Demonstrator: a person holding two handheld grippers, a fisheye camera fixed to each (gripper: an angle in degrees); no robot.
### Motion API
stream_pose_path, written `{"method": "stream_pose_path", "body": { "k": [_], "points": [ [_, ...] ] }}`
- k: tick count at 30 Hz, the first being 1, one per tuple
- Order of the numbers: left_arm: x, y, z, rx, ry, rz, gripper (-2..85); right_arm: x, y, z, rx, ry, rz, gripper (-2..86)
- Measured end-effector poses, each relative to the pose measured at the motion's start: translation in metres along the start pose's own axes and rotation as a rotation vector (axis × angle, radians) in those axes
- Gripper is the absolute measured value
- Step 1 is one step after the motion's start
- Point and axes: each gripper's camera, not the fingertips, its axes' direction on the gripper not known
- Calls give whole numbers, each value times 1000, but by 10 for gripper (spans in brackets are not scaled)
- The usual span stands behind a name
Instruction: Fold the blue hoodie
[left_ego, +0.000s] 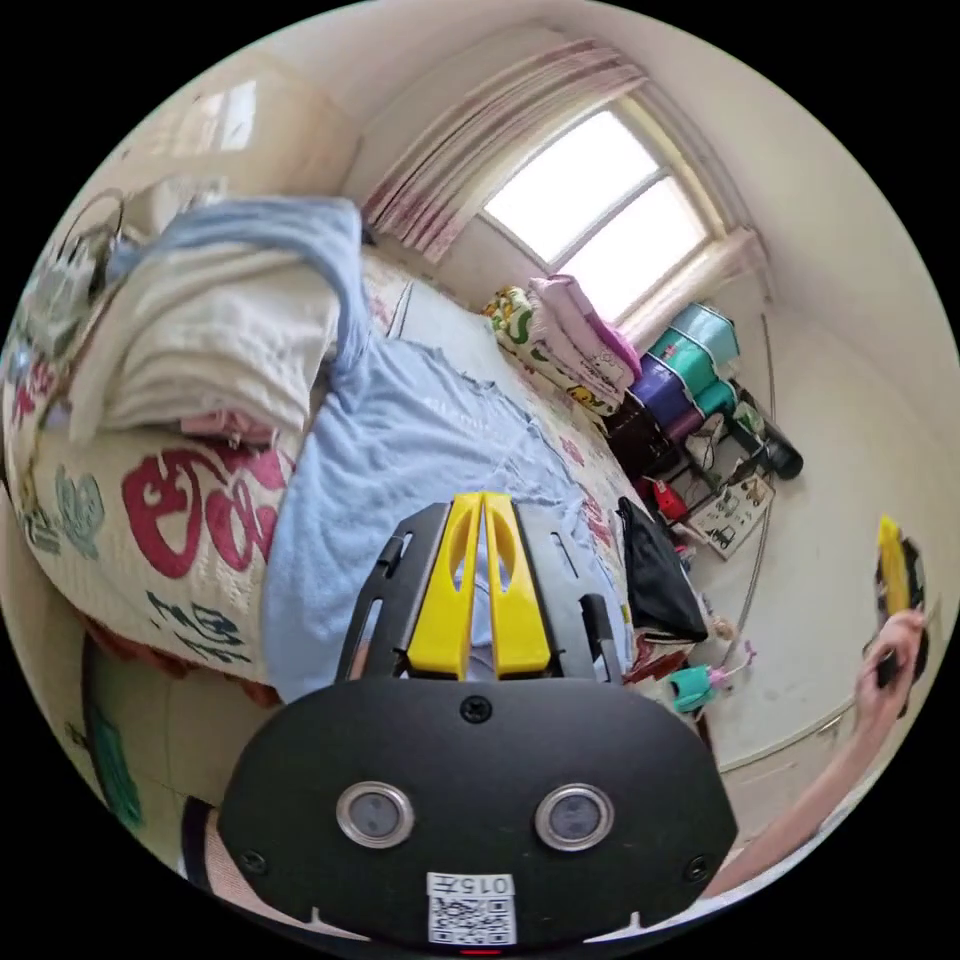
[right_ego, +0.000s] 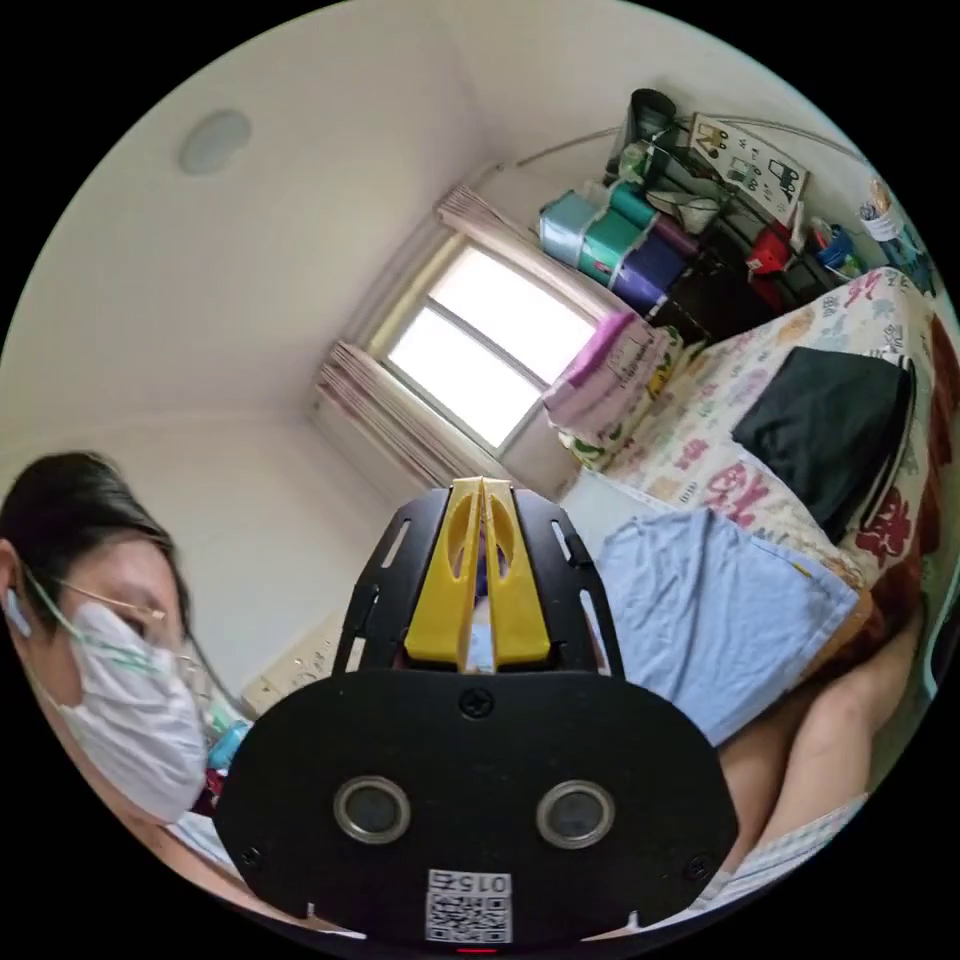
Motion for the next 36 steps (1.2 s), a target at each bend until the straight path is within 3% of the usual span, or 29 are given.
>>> {"method": "stream_pose_path", "body": {
  "k": [2,4,10,19,28,30,33,36],
  "points": [
    [37,5,-50,99,-15,187,-8,-15,10,-64,136,-231,-64,-6],
    [67,16,-86,225,-44,325,-8,-21,25,-105,218,-338,-107,-7],
    [113,87,-162,567,45,637,-9,0,74,-196,411,-501,-191,-7],
    [120,80,-128,364,69,556,-8,52,113,-237,465,-515,-245,-7],
    [122,65,-87,239,28,520,-9,96,128,-204,387,-507,-243,-7],
    [118,59,-77,203,12,504,-8,103,131,-192,356,-421,-277,-7],
    [106,50,-58,142,-18,478,-8,107,144,-149,215,-107,-440,-7],
    [90,42,-33,63,-40,439,-8,121,174,-86,-13,124,-645,-5]
  ]
}}
